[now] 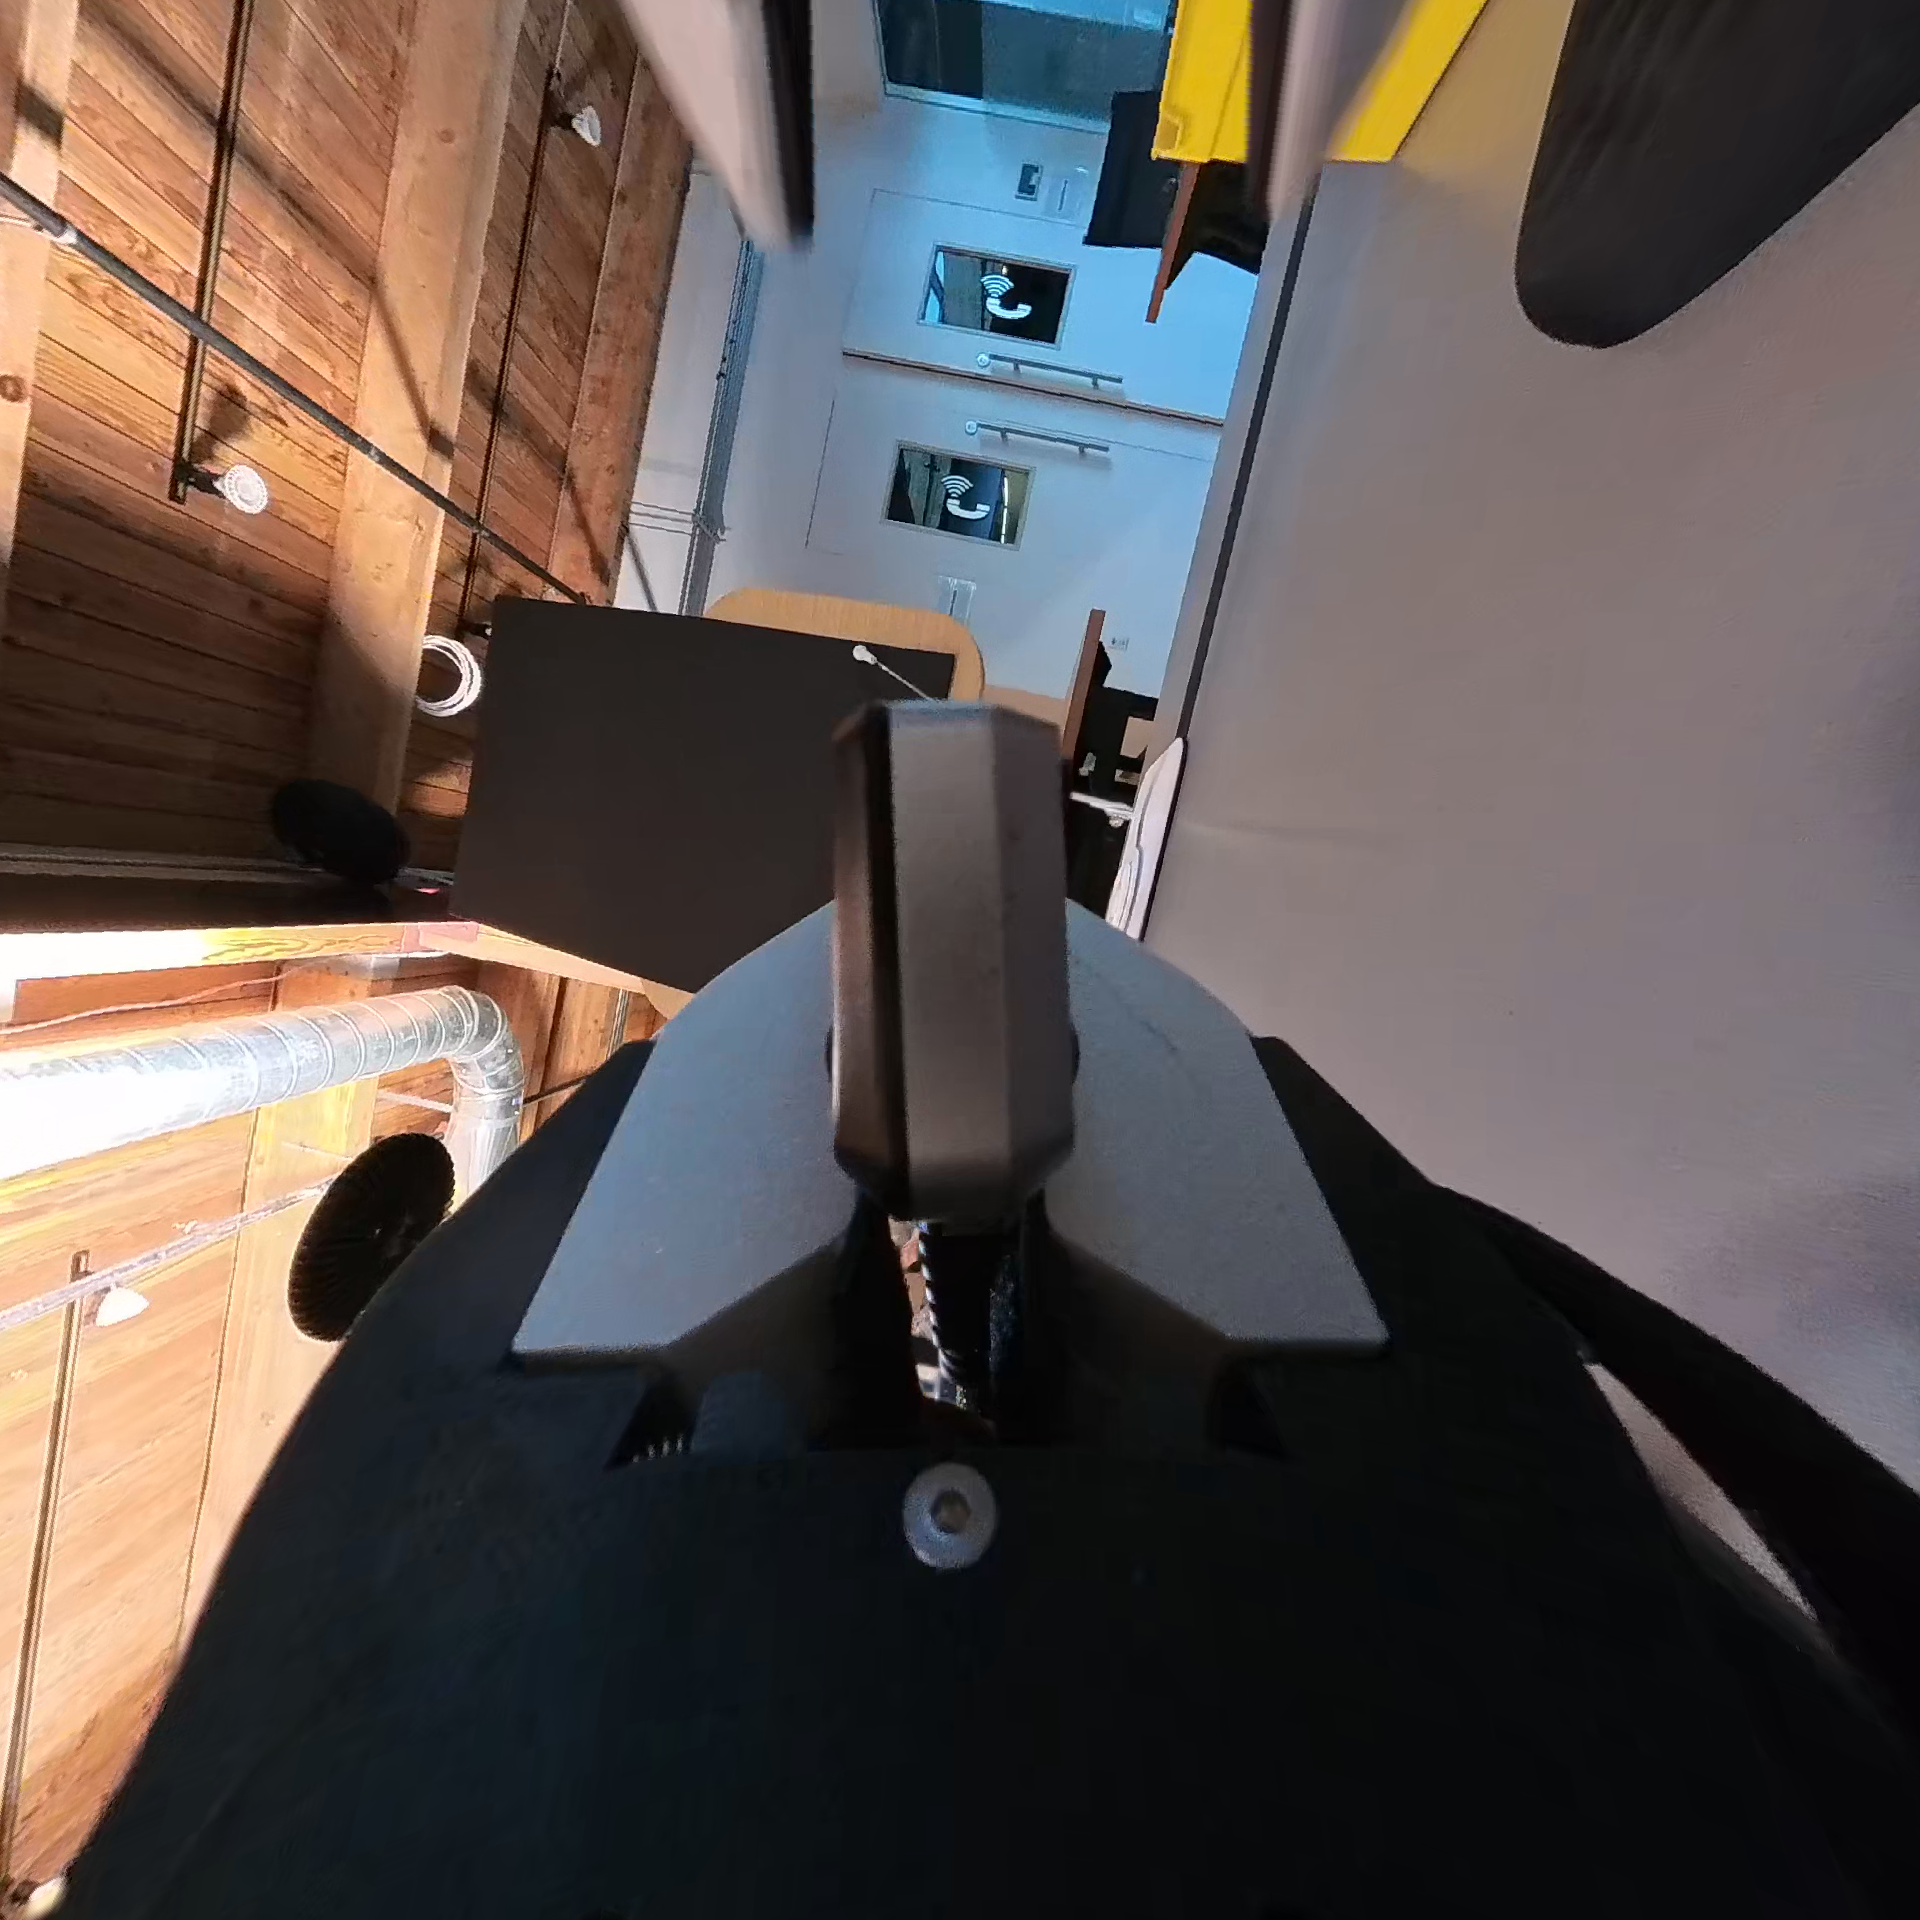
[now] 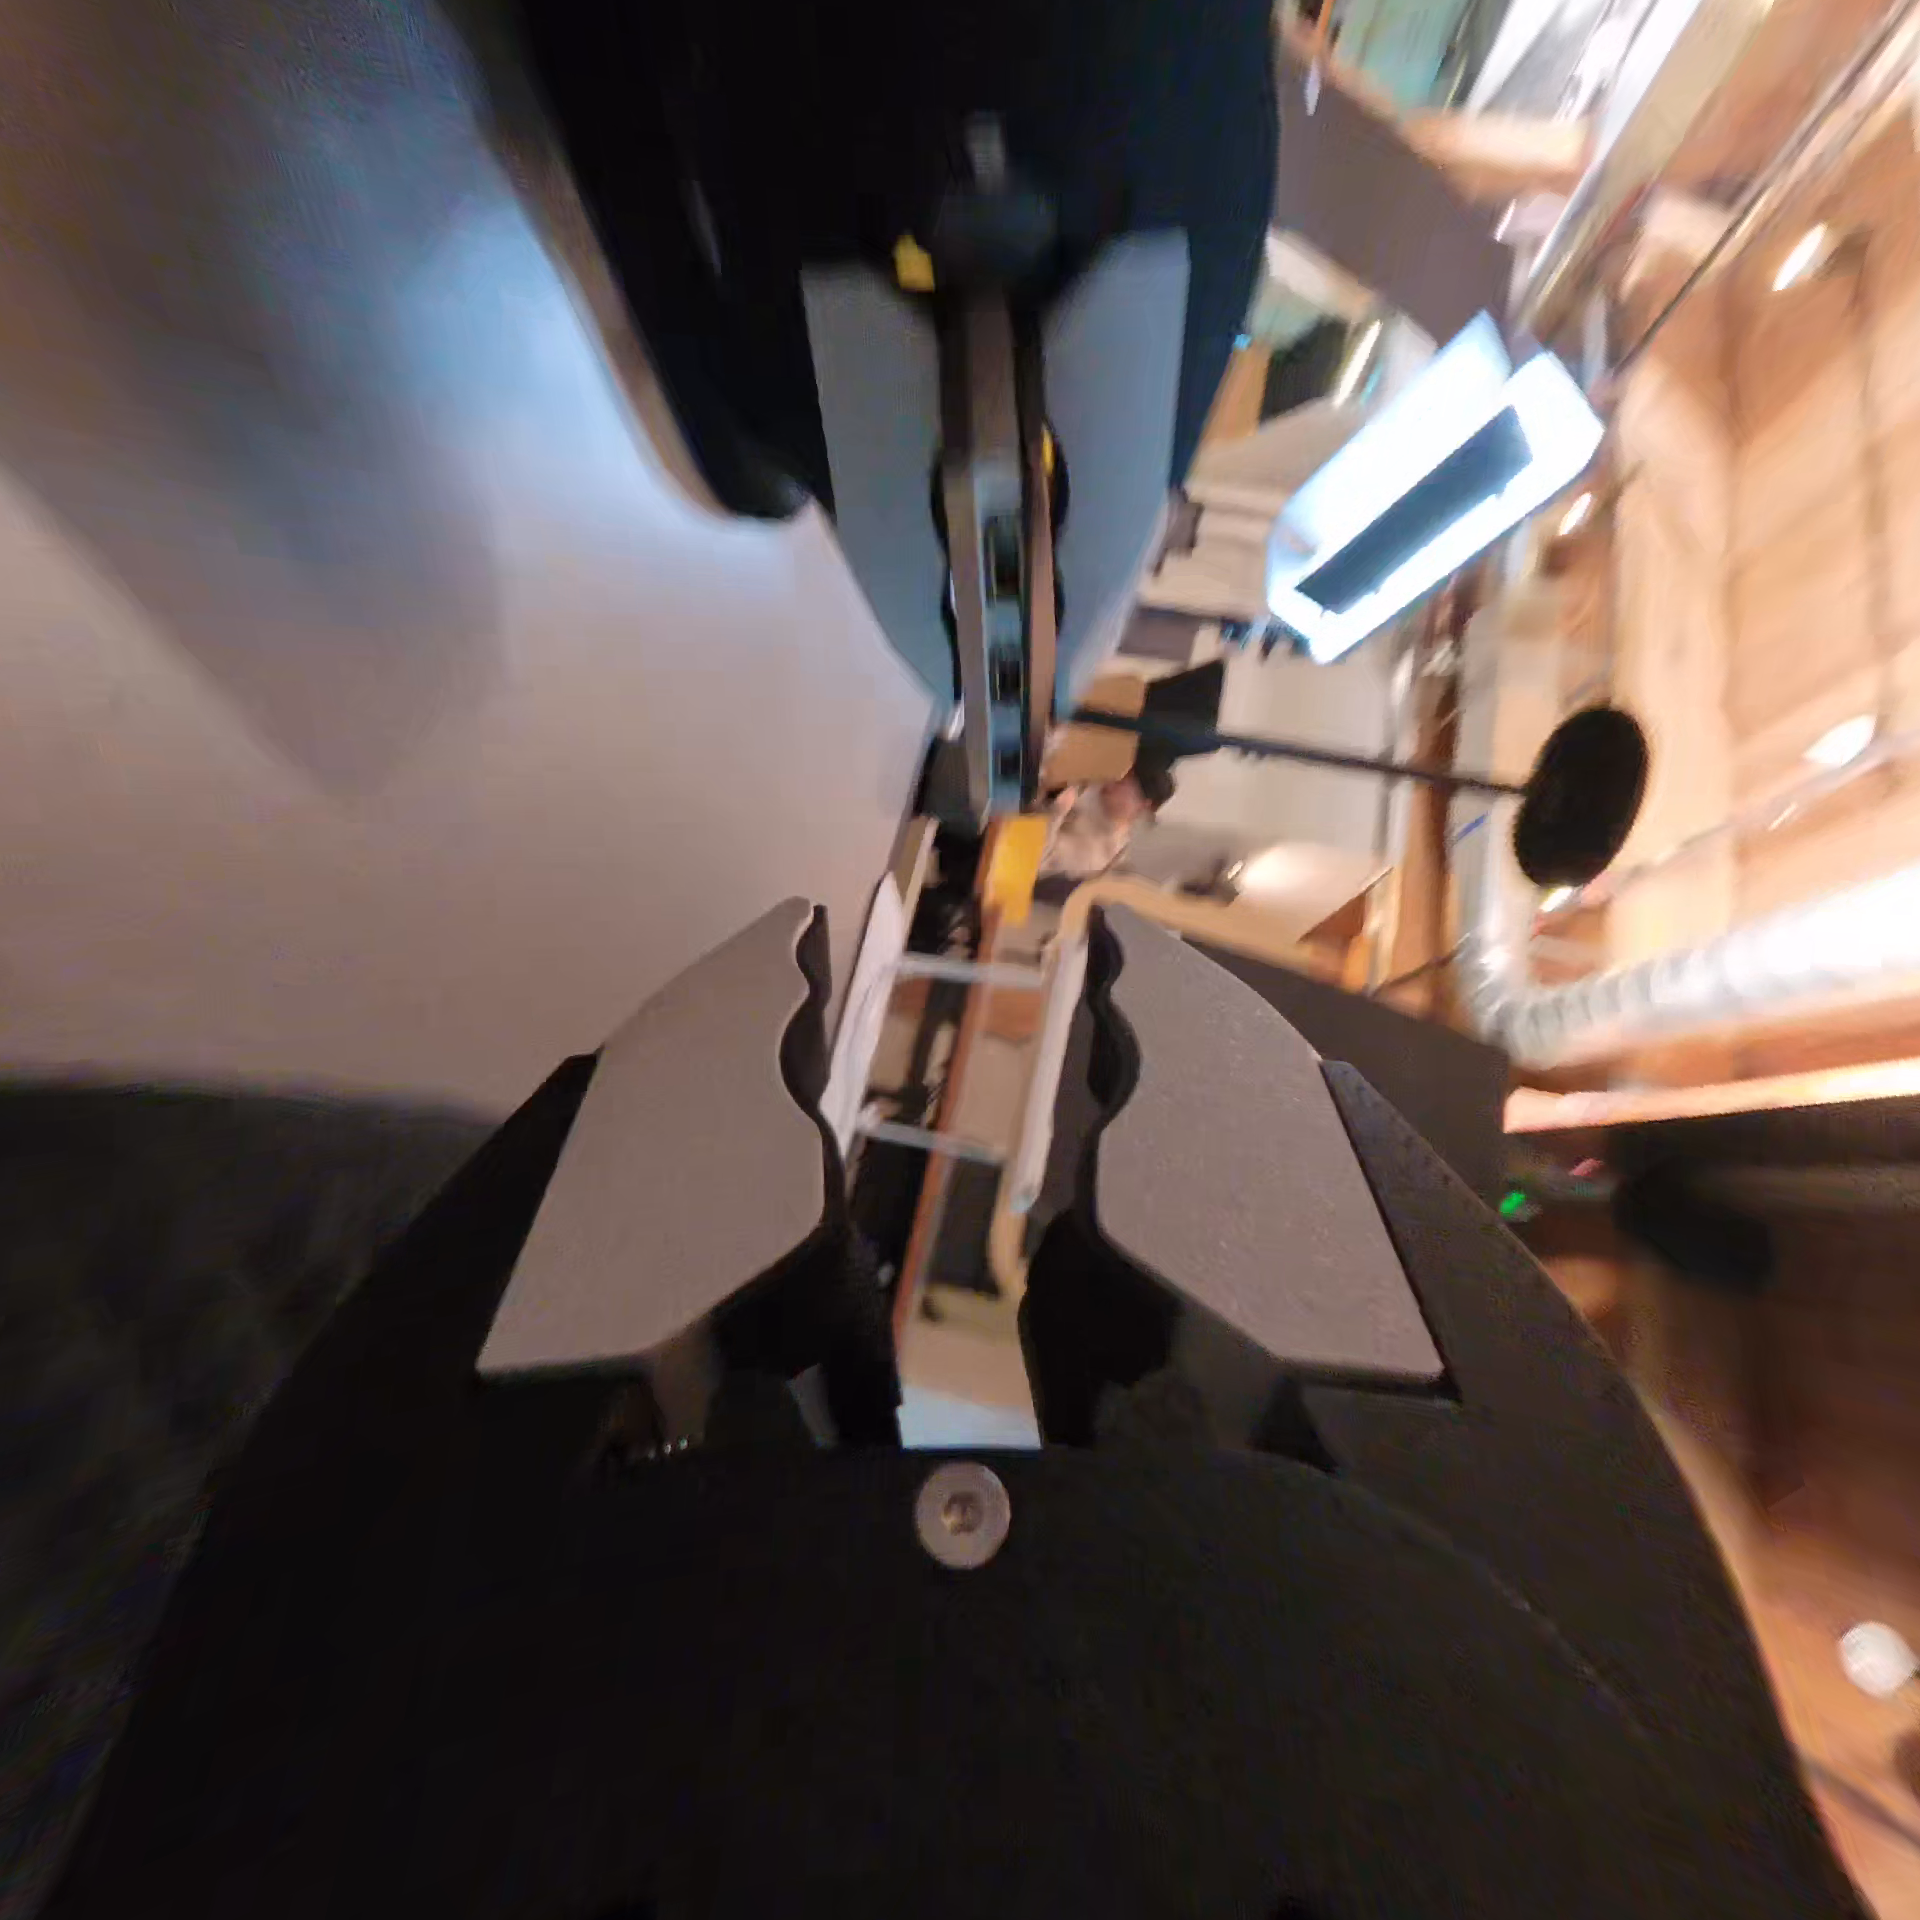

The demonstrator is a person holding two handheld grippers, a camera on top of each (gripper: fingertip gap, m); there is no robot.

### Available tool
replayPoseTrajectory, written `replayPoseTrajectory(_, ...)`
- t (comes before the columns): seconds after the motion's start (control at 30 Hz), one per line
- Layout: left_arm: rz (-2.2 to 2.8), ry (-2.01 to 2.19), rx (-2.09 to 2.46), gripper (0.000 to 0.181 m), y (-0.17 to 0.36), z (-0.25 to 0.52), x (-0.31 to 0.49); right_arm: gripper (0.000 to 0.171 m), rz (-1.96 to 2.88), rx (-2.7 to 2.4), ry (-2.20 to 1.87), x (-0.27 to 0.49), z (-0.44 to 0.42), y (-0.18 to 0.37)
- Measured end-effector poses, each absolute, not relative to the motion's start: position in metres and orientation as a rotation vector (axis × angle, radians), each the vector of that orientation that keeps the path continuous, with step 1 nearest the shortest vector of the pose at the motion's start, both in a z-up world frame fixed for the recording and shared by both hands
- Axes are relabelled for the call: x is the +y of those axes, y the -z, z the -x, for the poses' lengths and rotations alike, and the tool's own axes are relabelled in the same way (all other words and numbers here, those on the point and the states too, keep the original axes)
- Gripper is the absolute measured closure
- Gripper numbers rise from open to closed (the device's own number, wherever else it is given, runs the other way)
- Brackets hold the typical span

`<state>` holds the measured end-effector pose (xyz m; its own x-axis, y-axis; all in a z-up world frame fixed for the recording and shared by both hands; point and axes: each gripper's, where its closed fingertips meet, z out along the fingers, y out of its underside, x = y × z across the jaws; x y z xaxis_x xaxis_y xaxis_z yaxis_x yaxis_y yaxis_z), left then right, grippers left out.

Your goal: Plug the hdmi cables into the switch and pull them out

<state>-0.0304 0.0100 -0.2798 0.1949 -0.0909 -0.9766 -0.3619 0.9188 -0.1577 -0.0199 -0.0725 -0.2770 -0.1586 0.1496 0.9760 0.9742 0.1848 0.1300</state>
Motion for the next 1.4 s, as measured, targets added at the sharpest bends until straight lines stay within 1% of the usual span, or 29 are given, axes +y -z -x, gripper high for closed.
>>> replayPoseTrajectory(0.1, 0.384, -0.178, 1.386, 0.159, 0.281, 0.030, 0.007, 0.124, 0.934, -1.547, 1.076, -0.056, 0.067, 0.284)
replayPoseTrajectory(0.17, 0.362, -0.155, 1.400, 0.159, 0.283, 0.029, 0.001, 0.125, 0.897, -1.539, 1.088, -0.043, 0.079, 0.286)
replayPoseTrajectory(0.2, 0.345, -0.143, 1.410, 0.159, 0.284, 0.028, -0.002, 0.131, 0.910, -1.533, 1.118, -0.035, 0.078, 0.287)
replayPoseTrajectory(0.23, 0.330, -0.138, 1.430, 0.158, 0.286, 0.027, -0.005, 0.144, 0.934, -1.532, 1.154, -0.028, 0.075, 0.289)
replayPoseTrajectory(0.27, 0.326, -0.152, 1.449, 0.158, 0.289, 0.027, -0.004, 0.148, 0.948, -1.530, 1.166, -0.026, 0.073, 0.289)
replayPoseTrajectory(0.3, 0.302, -0.152, 1.487, 0.156, 0.293, 0.027, -0.005, 0.149, 0.988, -1.526, 1.132, -0.025, 0.072, 0.291)
replayPoseTrajectory(0.37, 0.298, -0.111, 1.618, 0.140, 0.301, 0.033, -0.006, 0.149, 1.082, -1.482, 1.094, -0.029, 0.060, 0.289)
replayPoseTrajectory(0.43, 0.374, -0.058, 1.612, 0.131, 0.284, 0.049, 0.002, 0.149, 1.114, -1.412, 1.089, -0.036, 0.043, 0.280)
replayPoseTrajectory(0.57, 0.572, 0.226, 1.522, 0.130, 0.245, 0.083, 0.011, 0.149, 1.113, -1.292, 1.136, -0.053, 0.013, 0.256)
replayPoseTrajectory(0.67, 0.733, 0.431, 1.509, 0.123, 0.244, 0.087, 0.017, 0.149, 1.020, -1.327, 1.240, -0.064, 0.009, 0.244)
replayPoseTrajectory(0.7, 0.748, 0.443, 1.499, 0.122, 0.246, 0.083, 0.017, 0.149, 0.993, -1.341, 1.275, -0.067, 0.009, 0.242)
replayPoseTrajectory(0.77, 0.754, 0.332, 1.515, 0.121, 0.255, 0.071, 0.020, 0.149, 0.949, -1.344, 1.311, -0.071, 0.013, 0.237)
replayPoseTrajectory(0.83, 0.773, 0.153, 1.546, 0.123, 0.271, 0.059, 0.030, 0.149, 0.906, -1.329, 1.311, -0.075, 0.019, 0.232)
replayPoseTrajectory(0.87, 0.774, 0.079, 1.532, 0.131, 0.275, 0.054, 0.035, 0.149, 0.887, -1.319, 1.301, -0.077, 0.022, 0.230)
replayPoseTrajectory(0.93, 0.768, 0.010, 1.466, 0.167, 0.271, 0.052, 0.041, 0.149, 0.893, -1.341, 1.296, -0.077, 0.023, 0.233)
replayPoseTrajectory(1.0, 0.857, 0.109, 1.449, 0.169, 0.265, 0.055, 0.039, 0.149, 0.920, -1.336, 1.282, -0.076, 0.018, 0.239)
replayPoseTrajectory(1.07, 0.863, 0.186, 1.360, 0.169, 0.246, 0.060, 0.036, 0.142, 0.970, -1.341, 1.164, -0.076, 0.017, 0.249)
replayPoseTrajectory(1.17, 0.866, 0.111, 1.258, 0.169, 0.225, 0.070, 0.040, 0.133, 1.101, -1.300, 0.862, -0.082, 0.022, 0.261)
replayPoseTrajectory(1.23, 0.873, 0.098, 1.207, 0.169, 0.215, 0.076, 0.040, 0.122, 1.213, -1.243, 0.609, -0.089, 0.022, 0.265)
replayPoseTrajectory(1.27, 0.884, 0.112, 1.190, 0.169, 0.212, 0.077, 0.039, 0.121, 1.261, -1.206, 0.482, -0.094, 0.022, 0.264)
replayPoseTrajectory(1.37, 0.912, 0.139, 1.157, 0.169, 0.204, 0.080, 0.035, 0.122, 1.292, -0.992, 0.212, -0.100, 0.023, 0.235)
replayPoseTrajectory(1.4, 0.923, 0.124, 1.138, 0.169, 0.201, 0.082, 0.036, 0.119, 1.266, -0.952, 0.132, -0.104, 0.029, 0.222)
